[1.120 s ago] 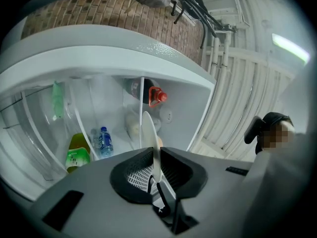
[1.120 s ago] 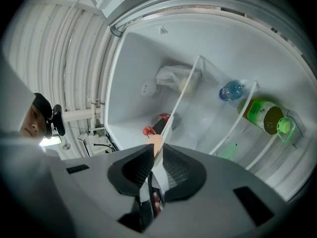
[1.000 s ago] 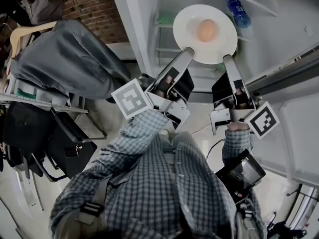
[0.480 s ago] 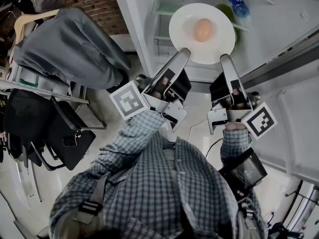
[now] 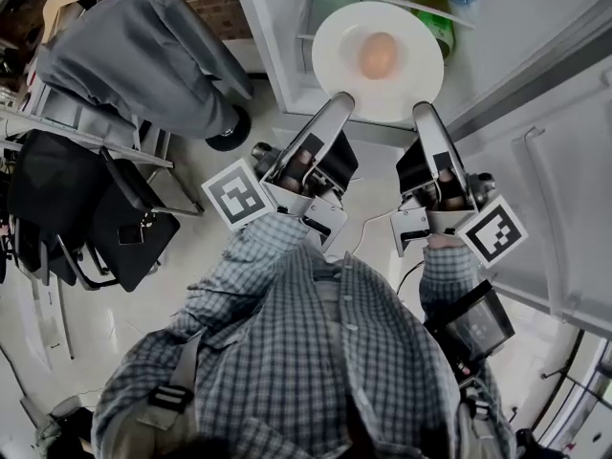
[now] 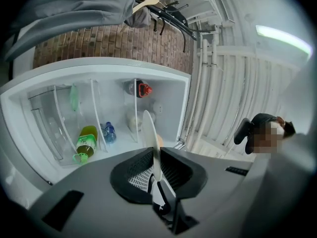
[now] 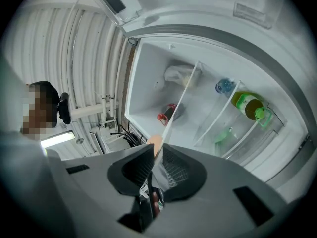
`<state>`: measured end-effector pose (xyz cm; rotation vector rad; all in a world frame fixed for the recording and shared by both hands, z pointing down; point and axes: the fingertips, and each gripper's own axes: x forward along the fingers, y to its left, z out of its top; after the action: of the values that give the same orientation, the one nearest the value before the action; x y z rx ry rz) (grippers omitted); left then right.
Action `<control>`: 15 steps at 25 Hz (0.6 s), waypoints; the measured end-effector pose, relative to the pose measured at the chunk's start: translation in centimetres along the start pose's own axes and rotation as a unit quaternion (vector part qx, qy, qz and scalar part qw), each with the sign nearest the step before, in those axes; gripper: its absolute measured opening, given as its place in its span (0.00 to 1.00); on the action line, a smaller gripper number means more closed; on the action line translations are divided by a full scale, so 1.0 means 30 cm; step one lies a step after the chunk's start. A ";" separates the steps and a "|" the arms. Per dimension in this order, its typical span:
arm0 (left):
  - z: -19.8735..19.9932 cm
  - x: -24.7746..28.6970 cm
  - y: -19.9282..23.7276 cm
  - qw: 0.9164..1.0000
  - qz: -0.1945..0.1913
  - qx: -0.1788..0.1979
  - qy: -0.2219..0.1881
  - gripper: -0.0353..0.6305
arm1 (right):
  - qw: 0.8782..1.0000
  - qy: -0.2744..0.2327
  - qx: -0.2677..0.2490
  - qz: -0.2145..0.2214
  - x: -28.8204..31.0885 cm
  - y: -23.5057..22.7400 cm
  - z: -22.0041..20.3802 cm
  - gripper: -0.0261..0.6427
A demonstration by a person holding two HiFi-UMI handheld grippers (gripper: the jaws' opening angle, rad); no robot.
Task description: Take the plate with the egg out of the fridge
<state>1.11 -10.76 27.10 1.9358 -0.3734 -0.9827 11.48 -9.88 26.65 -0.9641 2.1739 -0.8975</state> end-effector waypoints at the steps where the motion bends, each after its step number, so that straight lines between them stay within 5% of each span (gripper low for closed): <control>1: -0.013 -0.016 -0.007 1.000 0.001 -0.001 -0.003 0.13 | 1.000 0.002 0.000 0.002 -0.016 0.008 -0.010 0.13; 15: -0.211 -0.252 -0.144 0.999 0.016 -0.006 -0.035 0.13 | 1.000 0.025 0.018 0.002 -0.273 0.133 -0.161 0.13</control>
<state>0.56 -0.16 28.94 1.8812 -0.4368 -1.0321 11.00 0.27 28.44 -0.9290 2.1932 -0.9662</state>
